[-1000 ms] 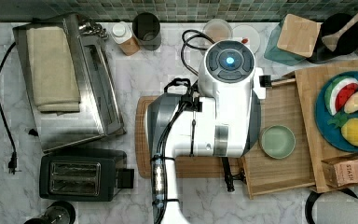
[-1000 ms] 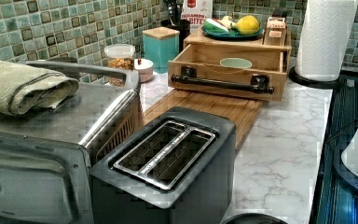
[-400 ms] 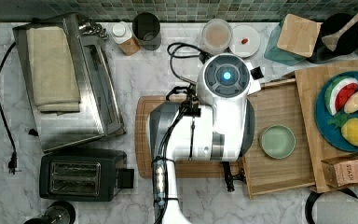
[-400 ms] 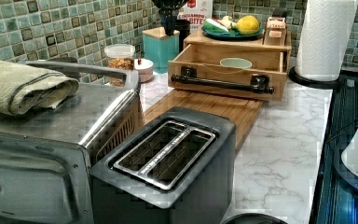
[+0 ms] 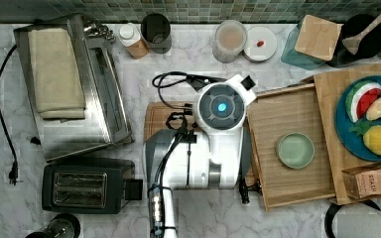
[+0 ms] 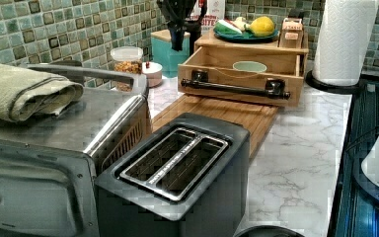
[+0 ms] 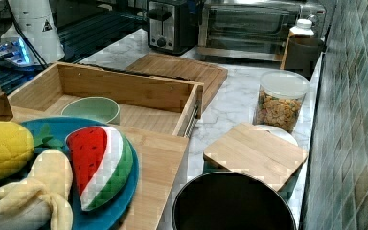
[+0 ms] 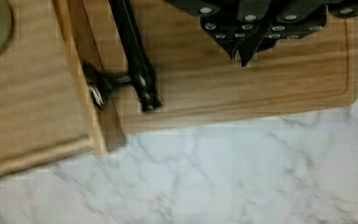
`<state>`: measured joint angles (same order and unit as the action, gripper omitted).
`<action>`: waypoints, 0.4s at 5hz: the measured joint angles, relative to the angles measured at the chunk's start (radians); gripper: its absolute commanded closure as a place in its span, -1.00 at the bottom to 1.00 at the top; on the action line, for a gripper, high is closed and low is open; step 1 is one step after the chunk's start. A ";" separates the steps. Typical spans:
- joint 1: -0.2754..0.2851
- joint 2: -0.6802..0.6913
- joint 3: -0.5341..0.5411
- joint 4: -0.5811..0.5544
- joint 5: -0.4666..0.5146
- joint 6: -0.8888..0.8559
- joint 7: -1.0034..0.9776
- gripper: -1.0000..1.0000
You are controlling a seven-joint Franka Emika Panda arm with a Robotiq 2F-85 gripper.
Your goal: Close the drawer.
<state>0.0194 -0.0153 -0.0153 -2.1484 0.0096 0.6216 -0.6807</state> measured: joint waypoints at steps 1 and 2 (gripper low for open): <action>0.006 -0.015 0.042 -0.057 0.000 0.020 -0.083 1.00; 0.026 -0.024 0.050 -0.123 -0.006 0.086 -0.182 1.00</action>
<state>0.0453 -0.0391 0.0349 -2.2715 0.0031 0.7075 -0.8628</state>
